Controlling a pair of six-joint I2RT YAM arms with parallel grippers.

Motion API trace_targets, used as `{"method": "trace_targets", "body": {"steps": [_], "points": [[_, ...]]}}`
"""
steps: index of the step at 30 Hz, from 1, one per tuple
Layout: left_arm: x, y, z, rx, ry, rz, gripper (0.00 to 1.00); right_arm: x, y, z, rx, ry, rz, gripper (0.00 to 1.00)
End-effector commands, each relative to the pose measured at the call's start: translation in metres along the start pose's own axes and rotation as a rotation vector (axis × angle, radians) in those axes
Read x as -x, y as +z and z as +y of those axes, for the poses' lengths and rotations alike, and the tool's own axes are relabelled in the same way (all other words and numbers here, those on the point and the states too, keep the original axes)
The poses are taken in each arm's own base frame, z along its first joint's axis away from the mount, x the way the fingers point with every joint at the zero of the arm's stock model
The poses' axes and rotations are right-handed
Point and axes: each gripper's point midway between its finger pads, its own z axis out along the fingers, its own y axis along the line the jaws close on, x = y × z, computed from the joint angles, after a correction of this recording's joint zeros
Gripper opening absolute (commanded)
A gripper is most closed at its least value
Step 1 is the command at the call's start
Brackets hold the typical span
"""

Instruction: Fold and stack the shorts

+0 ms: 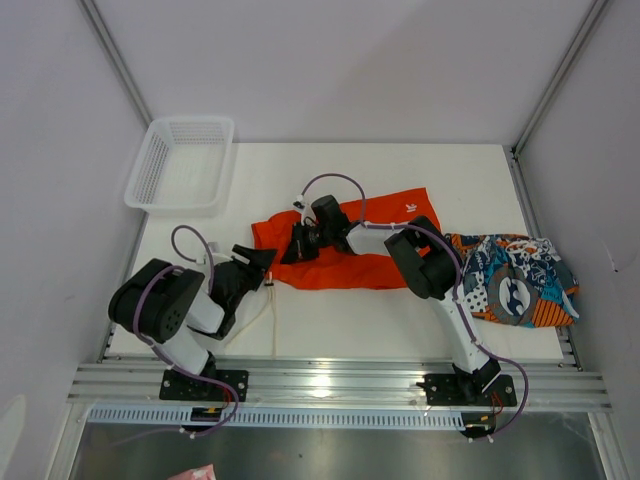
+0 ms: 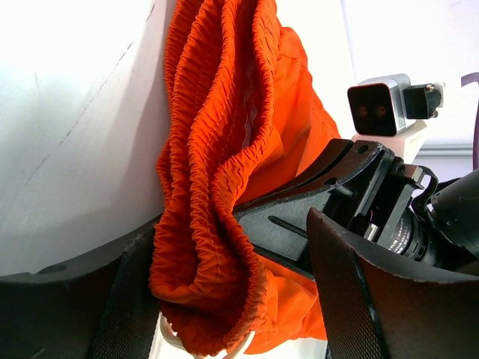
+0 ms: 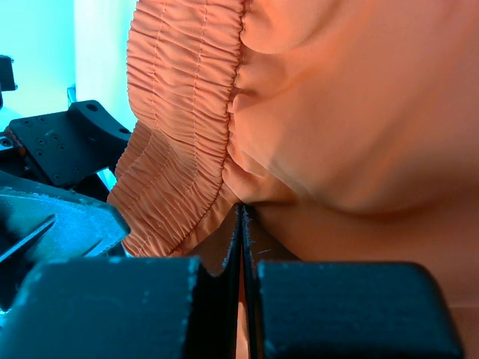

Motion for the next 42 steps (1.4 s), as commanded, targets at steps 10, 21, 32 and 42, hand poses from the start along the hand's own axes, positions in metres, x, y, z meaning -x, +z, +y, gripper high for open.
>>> {"method": "trace_targets", "body": {"steps": [10, 21, 32, 42], "points": [[0.005, 0.010, 0.017, 0.061, 0.121, 0.001, 0.65, -0.052, 0.010, -0.038, -0.112, 0.050, 0.134, 0.00], [0.009, 0.020, 0.015, 0.029, 0.154, -0.020, 0.49, -0.057, 0.008, -0.036, -0.123, 0.050, 0.153, 0.00], [0.011, 0.028, 0.016, 0.090, 0.213, 0.015, 0.00, -0.028, -0.014, -0.014, -0.089, -0.001, 0.042, 0.23], [0.023, 0.018, 0.001, 0.134, 0.283, 0.036, 0.00, 0.038, -0.138, 0.012, -0.225, -0.056, -0.301, 0.50]]}}
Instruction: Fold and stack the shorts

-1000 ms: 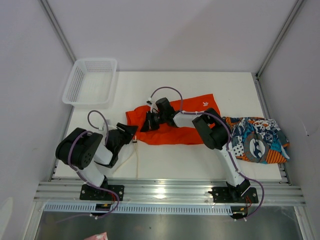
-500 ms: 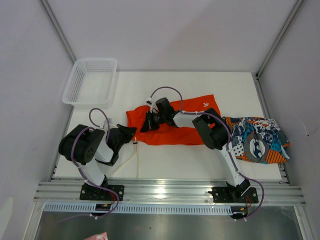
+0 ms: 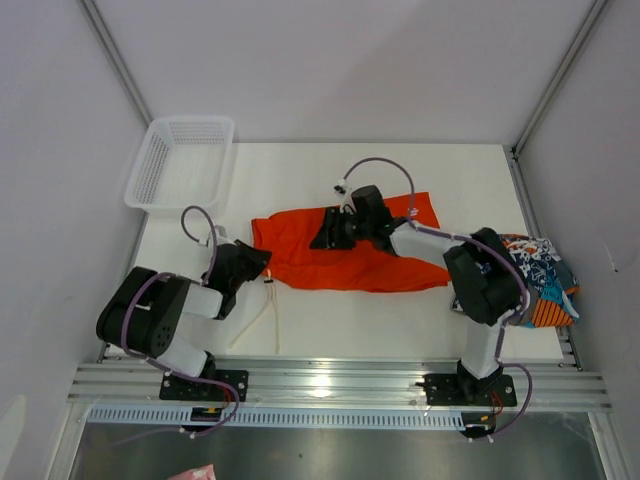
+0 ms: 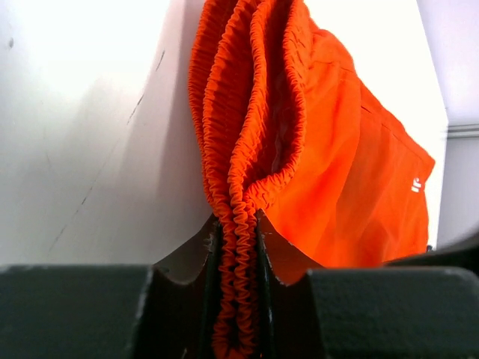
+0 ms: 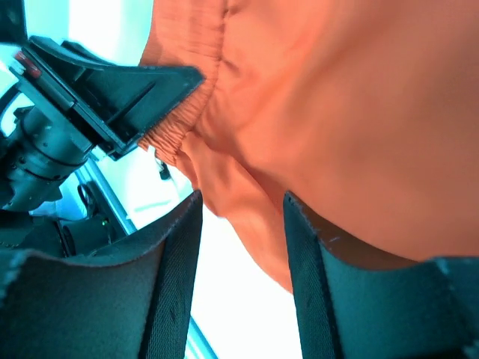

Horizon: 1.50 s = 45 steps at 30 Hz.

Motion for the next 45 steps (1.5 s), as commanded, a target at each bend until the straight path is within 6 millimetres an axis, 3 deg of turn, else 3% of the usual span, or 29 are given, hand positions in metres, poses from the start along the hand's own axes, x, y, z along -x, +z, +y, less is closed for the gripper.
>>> {"method": "trace_targets", "body": {"steps": [1, 2, 3, 5, 6, 10, 15, 21, 28, 29, 35, 39, 45], "points": [[0.015, -0.005, -0.009, 0.023, 0.085, -0.013, 0.00, 0.036, -0.051, 0.001, -0.084, -0.048, -0.190, 0.50], [0.013, -0.008, -0.002, 0.061, 0.097, 0.004, 0.00, 0.043, -0.060, -0.003, -0.093, -0.047, -0.245, 0.50], [0.023, -0.010, -0.014, 0.042, 0.105, -0.018, 0.00, 0.024, -0.065, -0.024, -0.137, -0.007, -0.246, 0.50], [0.024, -0.015, -0.008, 0.090, 0.133, -0.005, 0.00, 0.035, -0.087, -0.032, -0.130, 0.013, -0.332, 0.51], [0.028, -0.018, -0.007, 0.108, 0.149, -0.003, 0.00, 0.027, -0.092, -0.046, -0.143, 0.045, -0.324, 0.51], [0.042, -0.025, 0.002, 0.156, 0.163, -0.013, 0.00, 0.014, -0.089, -0.062, -0.189, 0.035, -0.255, 0.51], [0.060, -0.028, 0.004, 0.184, 0.226, 0.005, 0.00, -0.007, -0.069, -0.080, -0.203, 0.028, -0.185, 0.49], [0.078, -0.036, -0.004, 0.232, 0.320, 0.003, 0.00, -0.030, -0.036, -0.077, -0.184, 0.005, -0.110, 0.38], [0.098, -0.052, -0.011, 0.261, 0.372, -0.066, 0.00, -0.046, -0.021, -0.061, -0.152, -0.010, -0.083, 0.24], [0.102, -0.053, -0.014, 0.257, 0.378, -0.077, 0.00, -0.048, -0.018, -0.060, -0.154, -0.006, -0.078, 0.19], [0.116, -0.066, -0.034, 0.225, 0.435, -0.146, 0.00, -0.072, 0.010, -0.039, -0.158, -0.009, -0.034, 0.10], [0.110, -0.070, -0.058, 0.204, 0.515, -0.143, 0.00, -0.083, 0.031, -0.019, -0.152, -0.009, -0.010, 0.09], [0.100, -0.076, -0.087, 0.142, 0.583, -0.160, 0.00, -0.090, 0.051, -0.013, -0.143, 0.031, 0.016, 0.06]]}}
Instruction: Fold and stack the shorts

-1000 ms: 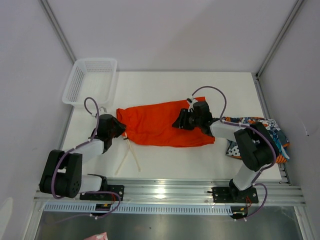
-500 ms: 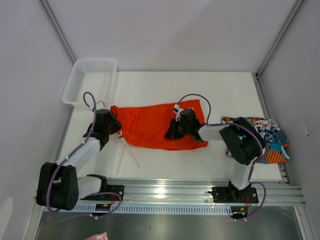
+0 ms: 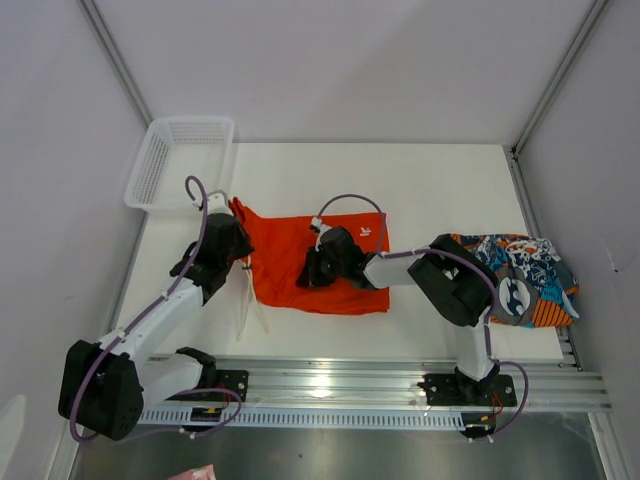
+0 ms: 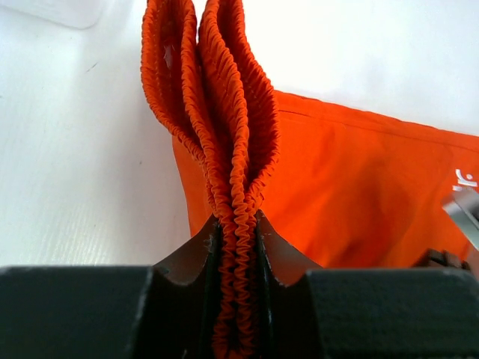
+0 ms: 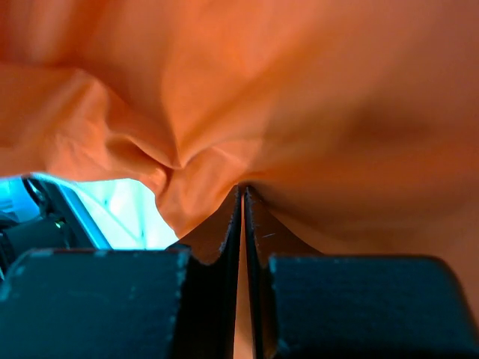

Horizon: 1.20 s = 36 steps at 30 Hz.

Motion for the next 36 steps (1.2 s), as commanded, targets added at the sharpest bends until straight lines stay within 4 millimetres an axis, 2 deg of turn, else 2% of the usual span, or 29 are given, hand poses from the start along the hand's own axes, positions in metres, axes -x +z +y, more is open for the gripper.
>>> {"method": "trace_targets", "body": {"steps": [1, 4, 7, 14, 24, 25, 26, 28, 29, 32, 34, 36], "points": [[0.039, -0.015, -0.023, -0.039, 0.047, -0.109, 0.00, -0.006, 0.016, -0.008, -0.051, 0.035, 0.018, 0.06], [0.047, -0.027, -0.041, -0.088, 0.104, -0.149, 0.00, -0.007, 0.026, -0.004, -0.043, 0.043, 0.031, 0.06], [0.044, -0.039, -0.061, -0.140, 0.172, -0.176, 0.00, -0.007, 0.032, -0.002, -0.032, 0.057, 0.043, 0.06], [0.036, -0.056, -0.081, -0.219, 0.251, -0.193, 0.00, 0.006, 0.033, -0.009, -0.010, 0.114, 0.046, 0.06], [0.034, -0.060, -0.106, -0.294, 0.310, -0.196, 0.03, 0.009, 0.034, -0.004, 0.027, 0.149, 0.071, 0.06], [0.038, -0.058, -0.111, -0.287, 0.314, -0.191, 0.03, 0.012, 0.034, -0.003, 0.032, 0.155, 0.067, 0.06], [0.036, -0.057, -0.125, -0.283, 0.338, -0.166, 0.03, 0.021, 0.032, 0.004, 0.044, 0.158, 0.060, 0.06], [0.033, -0.057, -0.130, -0.291, 0.342, -0.161, 0.03, 0.022, 0.033, 0.004, 0.043, 0.157, 0.061, 0.06], [0.038, -0.057, -0.137, -0.297, 0.336, -0.165, 0.03, 0.025, 0.034, 0.008, 0.048, 0.156, 0.064, 0.06], [0.039, -0.055, -0.145, -0.287, 0.345, -0.150, 0.03, 0.026, 0.038, 0.009, 0.054, 0.186, 0.078, 0.06], [0.036, -0.054, -0.145, -0.273, 0.362, -0.141, 0.03, 0.019, 0.044, 0.006, 0.077, 0.225, 0.109, 0.06], [0.037, -0.054, -0.146, -0.268, 0.361, -0.143, 0.03, 0.018, 0.050, 0.015, 0.137, 0.272, 0.121, 0.05]]}}
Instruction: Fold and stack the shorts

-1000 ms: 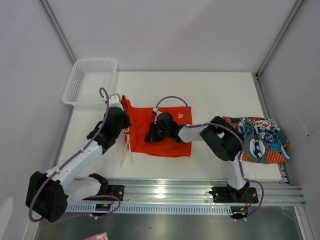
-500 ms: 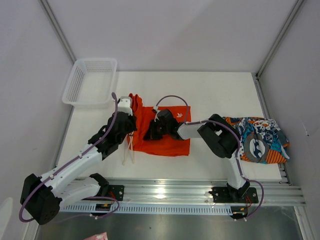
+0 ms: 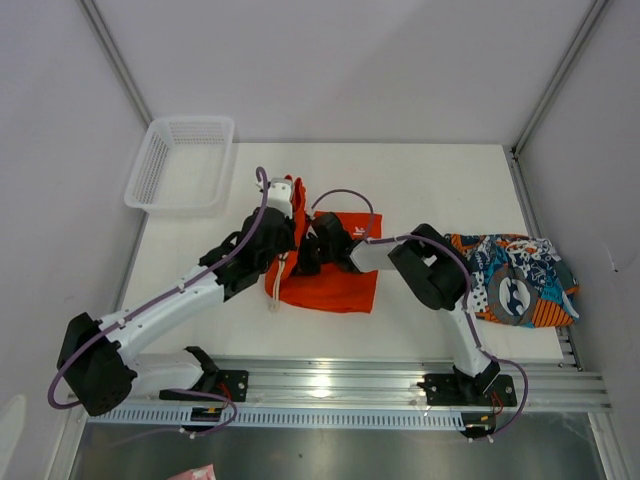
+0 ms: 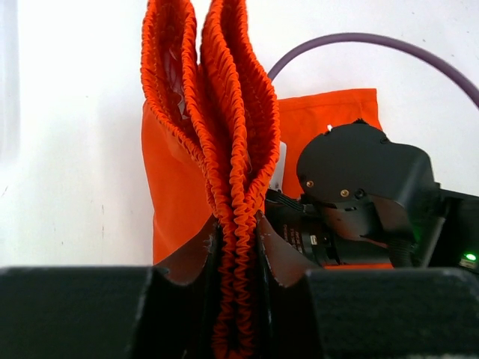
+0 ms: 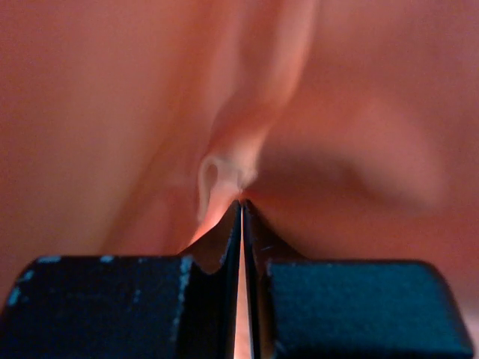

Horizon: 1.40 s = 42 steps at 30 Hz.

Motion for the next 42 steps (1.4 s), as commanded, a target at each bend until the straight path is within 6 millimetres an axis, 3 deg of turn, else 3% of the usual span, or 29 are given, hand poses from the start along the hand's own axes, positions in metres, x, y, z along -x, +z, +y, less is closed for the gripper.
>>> {"method": "trace_targets", "body": {"steps": [1, 4, 6, 11, 16, 20, 27, 32, 34, 37, 40, 41, 42], "points": [[0.026, -0.004, -0.001, 0.029, -0.012, -0.057, 0.03, -0.010, 0.018, -0.010, 0.035, 0.107, 0.057, 0.05], [0.021, -0.005, 0.006, 0.062, -0.019, -0.039, 0.03, -0.012, 0.026, -0.002, 0.101, 0.159, 0.071, 0.04], [0.021, -0.007, 0.014, 0.105, -0.020, -0.037, 0.03, -0.014, 0.035, -0.007, 0.125, 0.185, 0.084, 0.03], [0.017, -0.014, 0.020, 0.110, -0.021, -0.047, 0.04, -0.014, 0.051, 0.011, 0.156, 0.164, 0.129, 0.03], [0.013, -0.016, 0.028, 0.153, -0.010, -0.031, 0.03, 0.002, 0.043, 0.032, 0.196, 0.131, 0.127, 0.06], [0.019, -0.017, 0.033, 0.171, -0.010, -0.049, 0.04, 0.033, 0.016, 0.043, 0.216, 0.124, 0.078, 0.12], [0.035, -0.016, 0.041, 0.181, 0.002, -0.075, 0.04, 0.072, -0.035, 0.065, 0.201, 0.062, -0.005, 0.43], [0.041, -0.015, 0.039, 0.173, 0.005, -0.086, 0.04, 0.082, -0.063, 0.071, 0.171, 0.022, -0.033, 0.47], [0.042, -0.014, 0.036, 0.159, 0.015, -0.085, 0.03, 0.084, -0.075, 0.051, 0.112, 0.019, -0.054, 0.46], [0.044, -0.013, 0.028, 0.120, 0.014, -0.090, 0.03, 0.088, -0.103, 0.040, 0.065, 0.003, -0.097, 0.42], [0.043, -0.010, 0.022, 0.095, 0.025, -0.088, 0.03, 0.083, -0.135, 0.006, -0.036, 0.002, -0.131, 0.38], [0.042, -0.009, 0.019, 0.086, 0.033, -0.085, 0.03, 0.077, -0.145, -0.017, -0.081, 0.006, -0.135, 0.37], [0.044, -0.008, 0.014, 0.075, 0.044, -0.093, 0.03, 0.080, -0.158, -0.018, -0.100, -0.005, -0.165, 0.37]]}}
